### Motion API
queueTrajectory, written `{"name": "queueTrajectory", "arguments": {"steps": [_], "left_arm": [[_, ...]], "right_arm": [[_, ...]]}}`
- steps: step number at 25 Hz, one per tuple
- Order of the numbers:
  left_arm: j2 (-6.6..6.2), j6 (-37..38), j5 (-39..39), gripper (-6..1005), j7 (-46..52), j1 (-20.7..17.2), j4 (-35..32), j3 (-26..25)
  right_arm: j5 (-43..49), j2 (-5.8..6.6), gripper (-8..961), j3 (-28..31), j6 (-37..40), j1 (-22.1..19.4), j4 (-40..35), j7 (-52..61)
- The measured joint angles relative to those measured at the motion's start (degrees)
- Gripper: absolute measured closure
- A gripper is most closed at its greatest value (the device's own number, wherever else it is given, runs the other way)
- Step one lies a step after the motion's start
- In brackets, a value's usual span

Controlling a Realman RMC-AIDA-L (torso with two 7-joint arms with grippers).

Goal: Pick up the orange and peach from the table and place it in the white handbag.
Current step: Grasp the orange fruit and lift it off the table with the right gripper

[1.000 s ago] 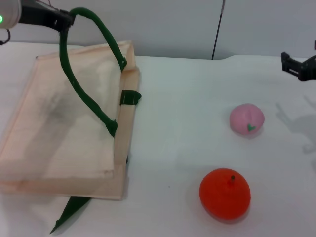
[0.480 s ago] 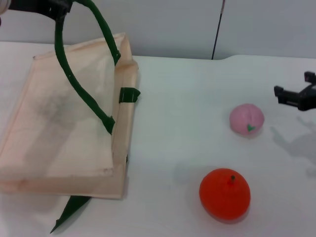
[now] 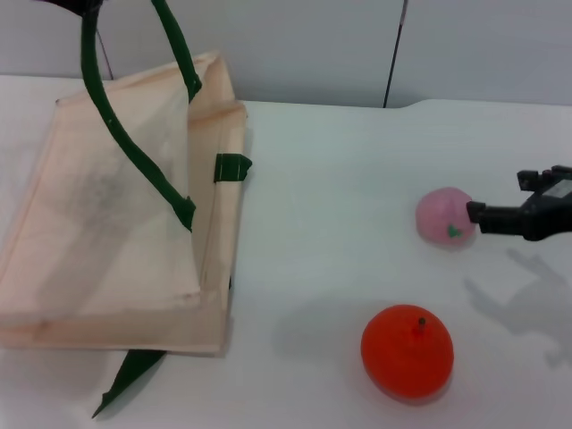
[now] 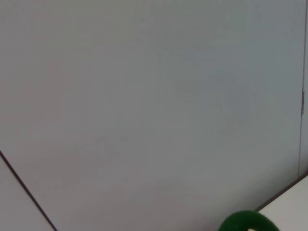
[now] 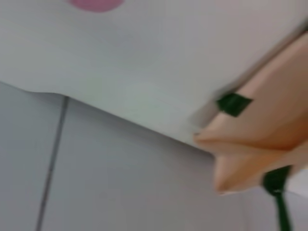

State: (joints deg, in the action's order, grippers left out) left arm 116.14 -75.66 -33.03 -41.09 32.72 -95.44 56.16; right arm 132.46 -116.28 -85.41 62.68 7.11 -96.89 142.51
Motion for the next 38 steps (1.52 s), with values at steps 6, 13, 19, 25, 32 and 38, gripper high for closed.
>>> {"name": "queueTrajectory", "arguments": {"steps": [6,13,19,25,32,38], "left_arm": [[-0.04,-0.6,1.7,888,0.1,0.2,-2.0,-0.1],[-0.08,-2.1,2.8,888,1.4,1.5,-5.0,-0.1],[-0.04,-2.2,2.9,889,1.8,2.1,-6.7,-0.1],[-0.06,-2.4,2.9,889,2.1,2.3,-8.2,-0.1],[-0.04,-3.2,3.0,889,2.2,2.8,-9.6,0.0],[-0.03,-3.6,4.4,890,2.6,3.2,-10.4,0.2]], "right_arm": [[-0.2,0.07,86,2.6,11.5,0.8,-4.4,1.5],[-1.3,-0.01,85,2.8,14.1,1.4,-3.9,1.9],[-3.0,0.03,84,1.0,14.4,2.5,-1.4,2.1],[-3.1,0.01,83,-0.7,16.1,3.8,-0.1,2.5],[-5.6,0.08,84,-1.5,18.4,4.8,0.0,2.7],[-5.7,0.14,85,-2.9,19.8,6.5,3.6,2.7]]}}
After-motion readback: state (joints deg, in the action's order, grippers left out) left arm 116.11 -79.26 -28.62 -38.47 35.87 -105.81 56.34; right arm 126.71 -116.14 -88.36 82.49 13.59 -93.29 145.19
